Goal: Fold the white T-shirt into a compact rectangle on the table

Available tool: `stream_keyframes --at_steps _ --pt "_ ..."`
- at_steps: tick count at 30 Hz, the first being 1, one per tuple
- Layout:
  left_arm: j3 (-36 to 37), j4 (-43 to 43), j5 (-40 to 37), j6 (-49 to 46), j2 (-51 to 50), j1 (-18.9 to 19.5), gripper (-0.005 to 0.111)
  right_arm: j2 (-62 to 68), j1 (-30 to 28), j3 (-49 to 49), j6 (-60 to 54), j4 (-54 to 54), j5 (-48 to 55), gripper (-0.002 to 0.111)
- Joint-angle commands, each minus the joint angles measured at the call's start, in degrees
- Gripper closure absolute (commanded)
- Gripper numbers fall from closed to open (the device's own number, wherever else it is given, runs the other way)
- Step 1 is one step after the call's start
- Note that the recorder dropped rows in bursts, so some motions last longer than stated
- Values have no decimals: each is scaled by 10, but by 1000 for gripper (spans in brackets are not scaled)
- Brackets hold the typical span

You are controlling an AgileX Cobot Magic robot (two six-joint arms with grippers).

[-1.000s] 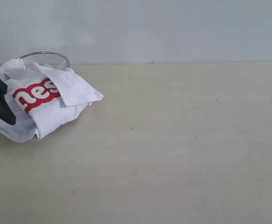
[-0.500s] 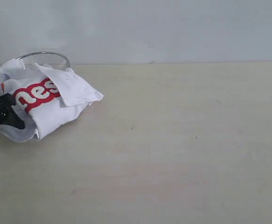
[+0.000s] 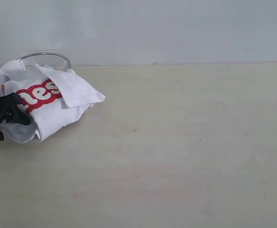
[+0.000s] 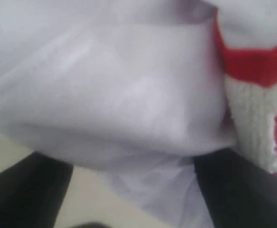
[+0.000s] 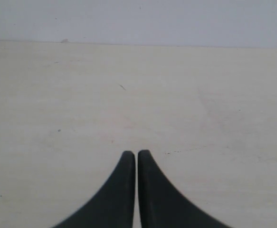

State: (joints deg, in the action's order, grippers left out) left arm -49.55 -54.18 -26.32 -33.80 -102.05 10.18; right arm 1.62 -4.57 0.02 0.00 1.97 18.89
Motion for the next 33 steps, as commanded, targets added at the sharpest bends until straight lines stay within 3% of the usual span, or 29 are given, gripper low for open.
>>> stream_keyframes --at_steps 1,11,21,33 --pt "3 -46 11 -34 0 0 58 -4 -4 0 0 1 -3 108" --pt "3 -51 9 -47 0 0 102 -4 -4 0 0 1 -3 108" --pt "3 -58 -43 -100 27 0 102 -4 -4 0 0 1 -4 108" --pt "-18 -135 -132 -177 207 0 102 -4 -4 0 0 1 -4 108"
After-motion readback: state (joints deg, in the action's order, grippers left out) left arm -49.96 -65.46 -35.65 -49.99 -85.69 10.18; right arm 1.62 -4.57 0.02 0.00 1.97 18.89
